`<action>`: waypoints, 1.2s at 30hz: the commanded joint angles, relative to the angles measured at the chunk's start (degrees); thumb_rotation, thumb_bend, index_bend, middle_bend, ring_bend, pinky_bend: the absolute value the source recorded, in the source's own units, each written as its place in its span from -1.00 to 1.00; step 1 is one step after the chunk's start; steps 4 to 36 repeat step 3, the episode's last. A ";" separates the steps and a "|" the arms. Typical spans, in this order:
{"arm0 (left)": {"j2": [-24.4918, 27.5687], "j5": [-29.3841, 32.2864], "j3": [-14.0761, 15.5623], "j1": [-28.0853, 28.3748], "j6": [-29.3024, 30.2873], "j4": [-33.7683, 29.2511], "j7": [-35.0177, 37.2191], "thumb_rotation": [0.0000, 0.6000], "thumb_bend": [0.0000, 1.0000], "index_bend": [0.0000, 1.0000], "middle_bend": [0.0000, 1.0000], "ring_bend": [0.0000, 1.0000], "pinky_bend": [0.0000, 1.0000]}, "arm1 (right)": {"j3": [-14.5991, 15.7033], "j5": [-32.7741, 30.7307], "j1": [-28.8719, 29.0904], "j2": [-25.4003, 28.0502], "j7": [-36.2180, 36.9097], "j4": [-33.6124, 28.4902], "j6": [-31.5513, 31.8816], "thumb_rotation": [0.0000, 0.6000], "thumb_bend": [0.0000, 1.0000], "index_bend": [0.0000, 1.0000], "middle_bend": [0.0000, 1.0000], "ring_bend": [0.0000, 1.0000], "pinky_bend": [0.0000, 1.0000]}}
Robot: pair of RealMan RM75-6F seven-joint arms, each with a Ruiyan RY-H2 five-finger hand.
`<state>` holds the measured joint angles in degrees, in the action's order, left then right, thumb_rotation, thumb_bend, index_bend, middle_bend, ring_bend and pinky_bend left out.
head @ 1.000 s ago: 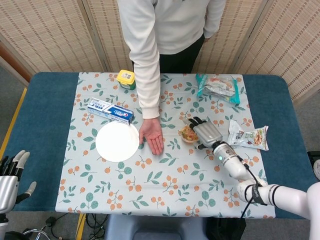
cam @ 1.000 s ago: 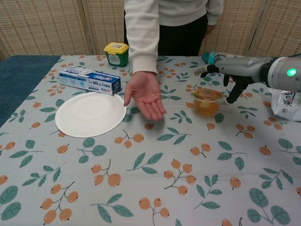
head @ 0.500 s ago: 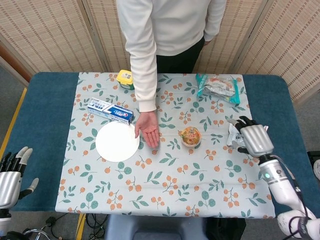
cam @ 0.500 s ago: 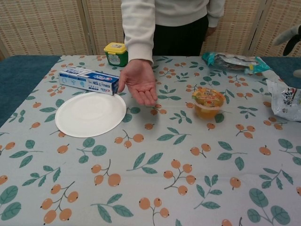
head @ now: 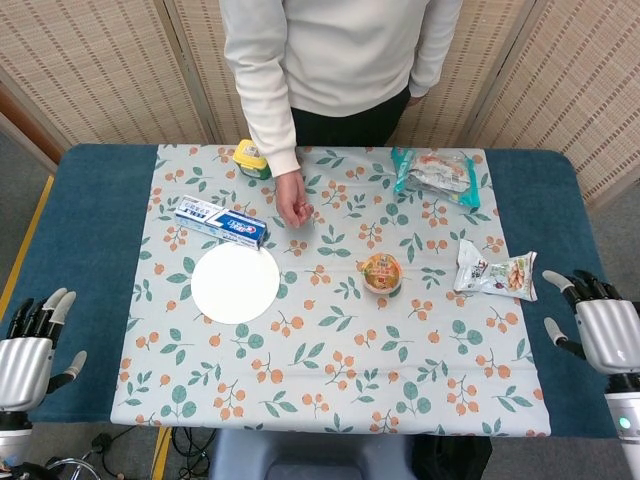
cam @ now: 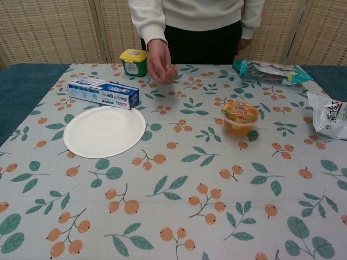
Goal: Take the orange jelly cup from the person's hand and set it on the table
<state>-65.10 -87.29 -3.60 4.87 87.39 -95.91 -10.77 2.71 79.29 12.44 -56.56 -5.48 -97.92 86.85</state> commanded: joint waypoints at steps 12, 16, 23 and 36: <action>0.17 -0.11 0.04 0.15 -0.08 -0.20 -0.01 1.00 -0.44 -0.93 -0.92 -0.78 -0.87 | -0.21 1.07 -1.91 0.27 1.18 0.74 0.98 1.00 -0.36 -0.55 -0.38 -0.66 -0.46; 0.17 -0.11 0.04 0.15 -0.08 -0.20 -0.01 1.00 -0.44 -0.93 -0.92 -0.78 -0.87 | -0.21 1.07 -1.91 0.27 1.18 0.74 0.98 1.00 -0.36 -0.55 -0.38 -0.66 -0.46; 0.17 -0.11 0.04 0.15 -0.08 -0.20 -0.01 1.00 -0.44 -0.93 -0.92 -0.78 -0.87 | -0.21 1.07 -1.91 0.27 1.18 0.74 0.98 1.00 -0.36 -0.55 -0.38 -0.66 -0.46; 0.17 -0.11 0.04 0.15 -0.08 -0.20 -0.01 1.00 -0.44 -0.93 -0.92 -0.78 -0.87 | -0.21 1.07 -1.91 0.27 1.18 0.74 0.98 1.00 -0.36 -0.55 -0.38 -0.66 -0.46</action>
